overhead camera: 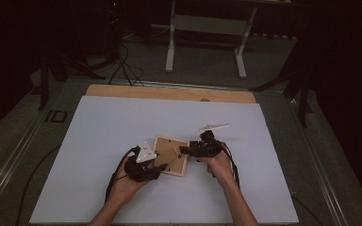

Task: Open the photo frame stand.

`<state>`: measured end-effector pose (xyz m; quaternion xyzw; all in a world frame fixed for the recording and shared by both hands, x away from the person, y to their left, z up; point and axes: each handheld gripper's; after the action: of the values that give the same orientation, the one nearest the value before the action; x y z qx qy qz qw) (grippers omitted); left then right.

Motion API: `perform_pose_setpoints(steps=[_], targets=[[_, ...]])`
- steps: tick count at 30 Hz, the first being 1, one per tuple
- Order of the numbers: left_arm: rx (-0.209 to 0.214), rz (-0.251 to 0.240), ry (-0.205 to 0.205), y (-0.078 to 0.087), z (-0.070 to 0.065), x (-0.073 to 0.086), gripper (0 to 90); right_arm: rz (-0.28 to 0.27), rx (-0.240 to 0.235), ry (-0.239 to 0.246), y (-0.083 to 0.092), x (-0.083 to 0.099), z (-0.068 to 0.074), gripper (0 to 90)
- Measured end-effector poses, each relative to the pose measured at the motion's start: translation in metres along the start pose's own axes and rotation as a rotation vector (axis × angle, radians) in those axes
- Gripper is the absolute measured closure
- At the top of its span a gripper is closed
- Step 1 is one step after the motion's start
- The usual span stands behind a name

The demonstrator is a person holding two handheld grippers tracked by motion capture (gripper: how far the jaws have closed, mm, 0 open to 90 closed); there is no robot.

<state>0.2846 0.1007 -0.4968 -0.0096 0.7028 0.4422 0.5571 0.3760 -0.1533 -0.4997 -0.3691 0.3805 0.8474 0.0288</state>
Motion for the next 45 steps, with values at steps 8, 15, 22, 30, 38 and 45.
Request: perform_pose_setpoints(steps=[8, 15, 22, 30, 38, 45], targets=[[0.067, 0.034, 0.077, -0.002, 0.007, 0.0, 55.7, -0.018, -0.004, 0.037, 0.003, -0.001, 0.006, 46.6], [0.078, 0.042, 0.076, -0.002, 0.008, -0.001, 57.3, -0.021, -0.001, 0.048, 0.007, -0.002, 0.007, 49.8], [0.037, 0.046, 0.04, -0.003, 0.005, -0.005, 58.3, -0.075, 0.011, 0.059, 0.015, -0.005, 0.009, 54.3], [0.025, 0.045, 0.052, -0.006, 0.008, -0.006, 59.7, -0.099, 0.058, 0.113, 0.019, -0.009, 0.017, 55.7], [0.007, 0.04, 0.056, -0.01, 0.012, -0.008, 61.3, -0.12, 0.074, 0.13, 0.022, -0.012, 0.022, 54.8], [-0.004, 0.054, 0.06, -0.014, 0.017, -0.008, 63.3, -0.157, 0.056, 0.116, 0.026, -0.015, 0.024, 55.6]])
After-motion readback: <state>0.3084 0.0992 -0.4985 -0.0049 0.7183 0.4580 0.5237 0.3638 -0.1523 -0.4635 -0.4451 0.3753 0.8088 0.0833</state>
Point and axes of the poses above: each handheld gripper's, and its own axes: y roughly backward along the jaws, x roughly out of its underside, z roughly to its left, and after that the axes turned 6 degrees about -y, right-handed
